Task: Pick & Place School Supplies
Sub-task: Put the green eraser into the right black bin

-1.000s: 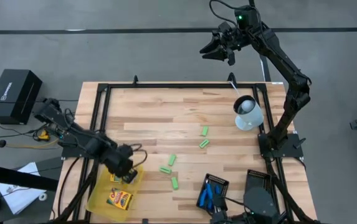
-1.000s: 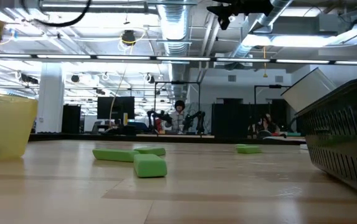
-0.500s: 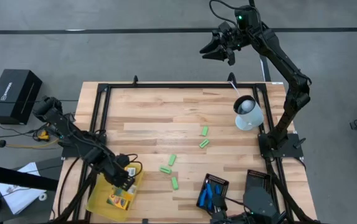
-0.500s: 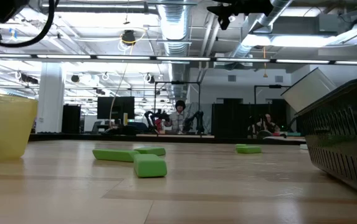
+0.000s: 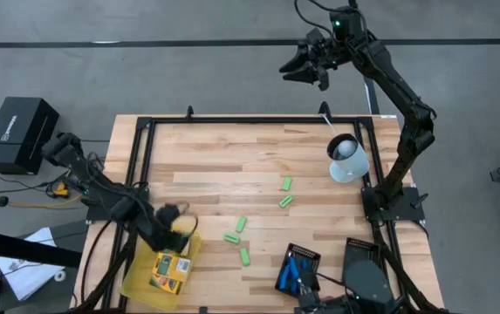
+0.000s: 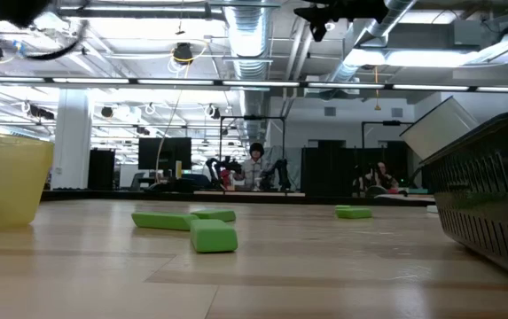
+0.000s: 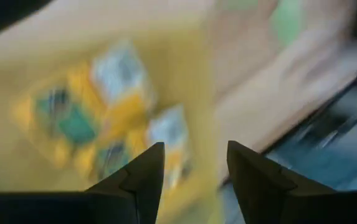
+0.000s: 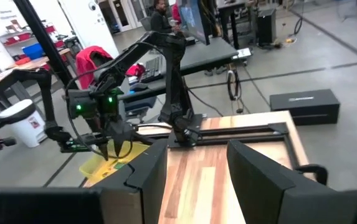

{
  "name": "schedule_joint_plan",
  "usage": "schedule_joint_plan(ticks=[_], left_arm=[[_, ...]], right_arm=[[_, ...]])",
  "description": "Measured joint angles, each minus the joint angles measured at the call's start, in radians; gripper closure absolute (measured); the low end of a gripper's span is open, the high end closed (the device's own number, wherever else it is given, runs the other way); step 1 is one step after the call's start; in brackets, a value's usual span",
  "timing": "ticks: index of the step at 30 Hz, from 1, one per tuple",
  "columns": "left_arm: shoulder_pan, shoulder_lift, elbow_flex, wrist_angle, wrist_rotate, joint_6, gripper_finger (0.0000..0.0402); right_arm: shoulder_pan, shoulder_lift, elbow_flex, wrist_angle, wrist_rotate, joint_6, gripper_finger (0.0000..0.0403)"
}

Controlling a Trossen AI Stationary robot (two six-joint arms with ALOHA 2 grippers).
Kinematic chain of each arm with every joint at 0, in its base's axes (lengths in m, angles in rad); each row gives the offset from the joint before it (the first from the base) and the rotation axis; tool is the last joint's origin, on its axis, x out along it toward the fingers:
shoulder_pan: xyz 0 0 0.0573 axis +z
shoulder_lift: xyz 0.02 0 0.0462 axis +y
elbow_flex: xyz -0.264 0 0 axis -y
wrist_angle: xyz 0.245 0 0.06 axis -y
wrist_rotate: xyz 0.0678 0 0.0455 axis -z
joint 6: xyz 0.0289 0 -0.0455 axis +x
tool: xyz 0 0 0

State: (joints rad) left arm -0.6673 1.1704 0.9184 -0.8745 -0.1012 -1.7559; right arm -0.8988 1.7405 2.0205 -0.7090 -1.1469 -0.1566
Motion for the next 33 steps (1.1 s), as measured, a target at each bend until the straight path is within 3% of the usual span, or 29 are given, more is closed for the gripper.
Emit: schedule_joint_plan(ticks=[5,10,16,20,23,29,33], left_arm=[[0.177,-0.084,0.0,0.009,-0.227,0.149,0.0237],[0.44,-0.095,0.0,0.19,-0.267,0.484,0.0254],[0.72,0.0,0.001,0.448,-0.083,0.83,0.0285],[0.844,0.097,0.001,0.559,0.002,1.048,0.034],[0.917,0.17,0.001,0.624,0.121,1.199,0.0388],[0.97,0.314,0.001,0.669,0.438,1.39,0.0399],[0.942,0.39,0.001,0.669,0.509,1.463,0.04]], right_arm=[[0.001,0.0,0.0,0.036,0.045,0.001,0.0244],[0.002,0.0,0.0,0.141,0.049,0.094,0.0244],[0.001,0.0,0.0,0.201,0.054,0.186,0.0244],[0.002,0.0,0.0,0.201,0.097,0.231,0.0244],[0.006,0.0,0.0,0.201,0.13,0.295,0.0244],[0.029,0.0,0.0,0.201,0.169,0.377,0.0244],[0.049,0.0,0.0,0.201,0.207,0.391,0.0244]])
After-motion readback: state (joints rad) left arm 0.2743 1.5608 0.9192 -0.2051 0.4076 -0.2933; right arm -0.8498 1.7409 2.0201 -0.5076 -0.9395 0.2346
